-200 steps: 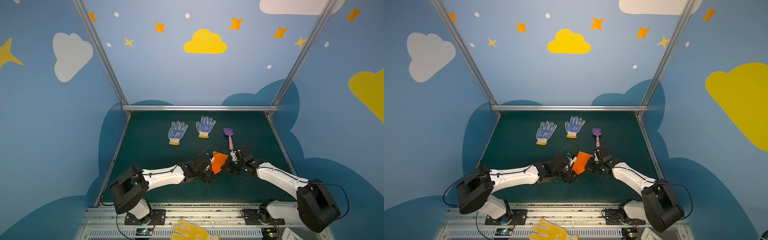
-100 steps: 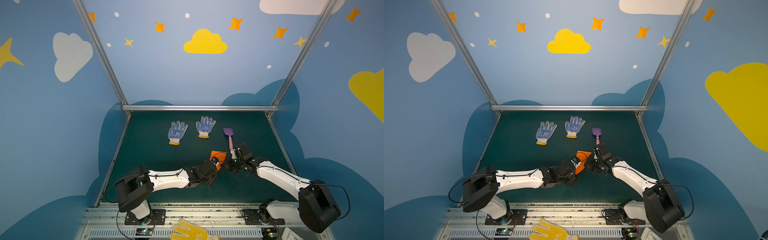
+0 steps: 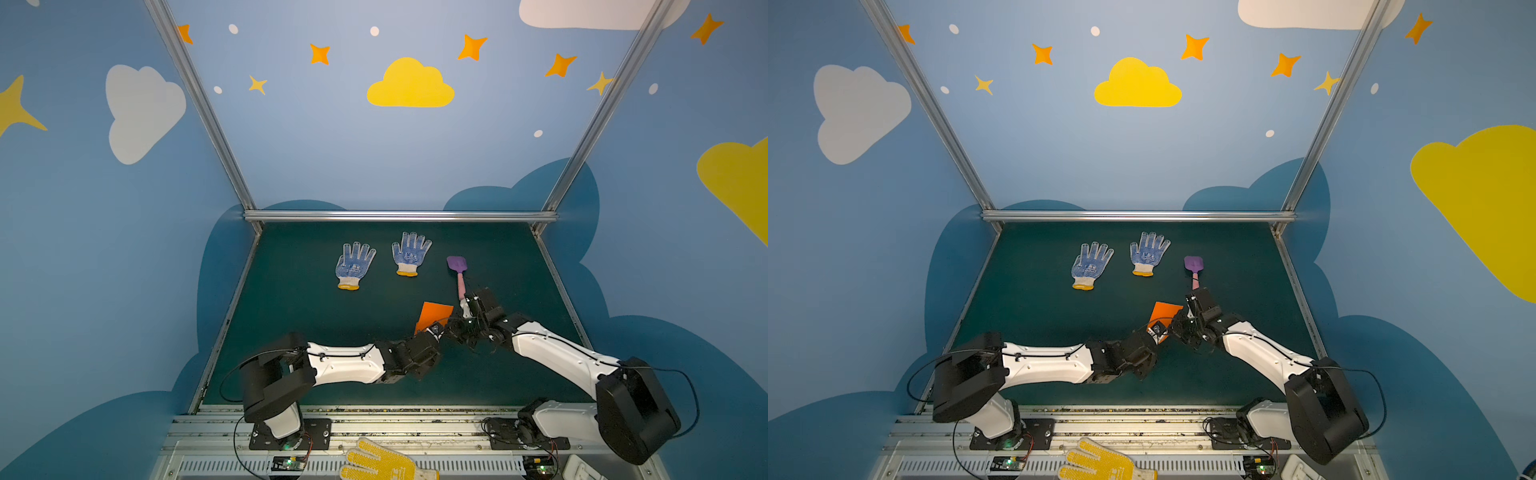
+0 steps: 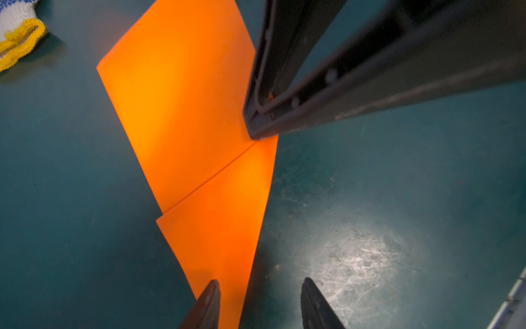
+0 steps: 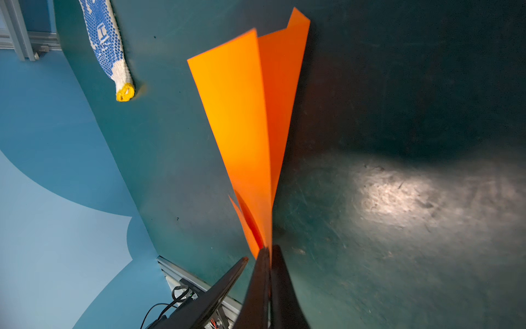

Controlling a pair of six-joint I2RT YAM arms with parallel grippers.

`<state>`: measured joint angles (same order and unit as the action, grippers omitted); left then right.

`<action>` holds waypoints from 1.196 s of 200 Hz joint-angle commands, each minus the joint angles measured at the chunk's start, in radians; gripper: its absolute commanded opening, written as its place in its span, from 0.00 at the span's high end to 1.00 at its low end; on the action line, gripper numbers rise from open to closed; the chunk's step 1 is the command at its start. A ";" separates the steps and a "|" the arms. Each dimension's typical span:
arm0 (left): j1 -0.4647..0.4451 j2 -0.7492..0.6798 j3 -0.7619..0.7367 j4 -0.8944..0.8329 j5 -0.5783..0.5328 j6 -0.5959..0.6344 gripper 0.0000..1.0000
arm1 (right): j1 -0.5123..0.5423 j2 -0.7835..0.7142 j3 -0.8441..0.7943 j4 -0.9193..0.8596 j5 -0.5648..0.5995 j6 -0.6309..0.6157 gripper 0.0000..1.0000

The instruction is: Fold a paper plane with a square sheet of paper (fold left side to right side)

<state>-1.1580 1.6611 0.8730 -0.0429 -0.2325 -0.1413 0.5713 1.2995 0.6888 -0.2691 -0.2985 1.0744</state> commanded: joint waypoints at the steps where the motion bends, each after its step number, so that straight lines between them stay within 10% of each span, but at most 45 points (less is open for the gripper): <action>1: -0.002 0.024 0.016 0.020 -0.047 0.023 0.55 | 0.004 0.012 0.026 -0.004 -0.007 0.001 1.00; 216: 0.029 0.044 0.019 0.022 0.025 0.039 0.97 | 0.002 0.034 0.035 0.009 -0.031 -0.009 1.00; 239: 0.064 0.031 0.021 0.011 0.130 0.003 0.96 | -0.021 0.022 0.048 -0.006 -0.056 -0.037 0.68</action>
<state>-1.1248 1.7069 0.8730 -0.0315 -0.2203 -0.1104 0.5674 1.3266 0.6975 -0.2668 -0.3218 1.0737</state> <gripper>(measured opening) 0.047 0.227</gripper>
